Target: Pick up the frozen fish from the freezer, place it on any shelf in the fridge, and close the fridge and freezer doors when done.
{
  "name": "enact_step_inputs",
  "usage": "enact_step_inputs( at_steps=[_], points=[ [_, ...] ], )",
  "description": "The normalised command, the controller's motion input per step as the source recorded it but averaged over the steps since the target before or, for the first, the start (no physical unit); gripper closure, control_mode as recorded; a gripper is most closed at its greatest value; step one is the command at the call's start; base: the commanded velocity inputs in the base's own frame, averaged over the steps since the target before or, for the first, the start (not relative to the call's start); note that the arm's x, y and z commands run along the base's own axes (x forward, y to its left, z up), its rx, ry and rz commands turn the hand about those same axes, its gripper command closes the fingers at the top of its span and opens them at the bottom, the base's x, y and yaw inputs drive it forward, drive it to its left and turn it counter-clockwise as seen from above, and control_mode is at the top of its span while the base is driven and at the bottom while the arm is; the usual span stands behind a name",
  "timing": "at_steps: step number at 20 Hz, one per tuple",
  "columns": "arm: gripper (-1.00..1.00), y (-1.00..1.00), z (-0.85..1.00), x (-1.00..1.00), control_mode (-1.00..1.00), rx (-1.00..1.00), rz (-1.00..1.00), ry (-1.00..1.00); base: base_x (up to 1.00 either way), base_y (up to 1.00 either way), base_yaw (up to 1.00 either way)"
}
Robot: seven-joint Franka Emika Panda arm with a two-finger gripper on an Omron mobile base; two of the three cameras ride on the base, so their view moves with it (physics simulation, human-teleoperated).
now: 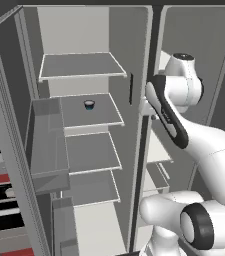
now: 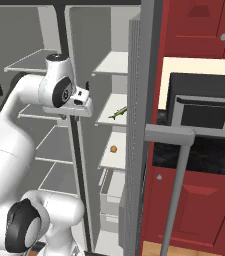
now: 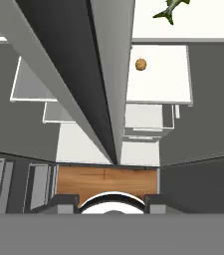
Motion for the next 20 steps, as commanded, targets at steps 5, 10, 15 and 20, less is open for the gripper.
enact_step_inputs(
  at_steps=[5, 10, 15, 20],
  points=[
    [-1.00, 0.00, 0.00, -0.48, -1.00, 0.00, 0.00, -0.11, 0.00, 0.00, 0.00],
    [-1.00, 0.00, 0.00, -0.47, -1.00, 0.00, 0.00, -0.10, 0.00, 0.00, 0.00],
    [-1.00, 0.00, 0.00, -0.52, -1.00, 0.00, 0.00, -0.12, 0.00, 0.00, 0.00],
    [-1.00, 0.00, -0.03, -0.63, -1.00, 0.00, 0.00, -0.09, 0.00, 0.00, 0.00]
  ],
)
